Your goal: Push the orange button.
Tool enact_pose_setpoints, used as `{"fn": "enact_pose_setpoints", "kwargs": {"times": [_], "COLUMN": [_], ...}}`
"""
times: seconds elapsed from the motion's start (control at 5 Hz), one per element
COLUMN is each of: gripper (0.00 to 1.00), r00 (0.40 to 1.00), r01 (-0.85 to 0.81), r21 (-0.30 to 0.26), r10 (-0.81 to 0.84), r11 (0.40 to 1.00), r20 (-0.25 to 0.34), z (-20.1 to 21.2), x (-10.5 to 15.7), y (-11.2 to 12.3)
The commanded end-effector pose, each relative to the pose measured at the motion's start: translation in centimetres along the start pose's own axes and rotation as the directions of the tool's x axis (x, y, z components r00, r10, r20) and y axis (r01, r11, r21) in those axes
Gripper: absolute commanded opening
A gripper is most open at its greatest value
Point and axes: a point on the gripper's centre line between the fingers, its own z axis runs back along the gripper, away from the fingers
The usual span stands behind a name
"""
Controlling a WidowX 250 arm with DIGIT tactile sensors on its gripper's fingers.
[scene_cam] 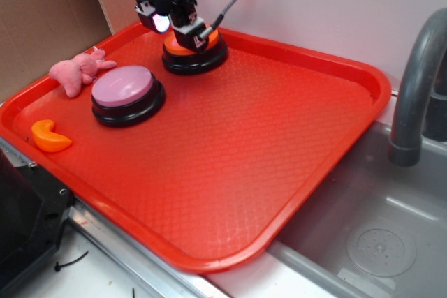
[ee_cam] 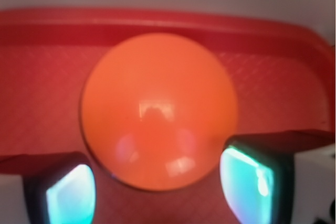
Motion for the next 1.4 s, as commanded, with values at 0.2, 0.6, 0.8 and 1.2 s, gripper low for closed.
{"fn": "enact_pose_setpoints", "kwargs": {"times": [0.2, 0.6, 0.8, 1.2], "gripper": [1.00, 1.00, 1.00, 1.00], "r00": [0.998, 0.997, 0.995, 0.986], "r01": [-0.031, -0.067, -0.081, -0.122], "r21": [0.008, -0.003, 0.012, 0.007], "r10": [0.030, 0.067, 0.081, 0.120], "r11": [0.999, 0.998, 0.997, 0.993], "r20": [0.055, 0.049, 0.061, 0.117], "z": [4.1, 5.8, 6.5, 9.8], "x": [0.2, -0.3, -0.6, -2.1], "y": [0.7, 0.8, 0.8, 0.0]}}
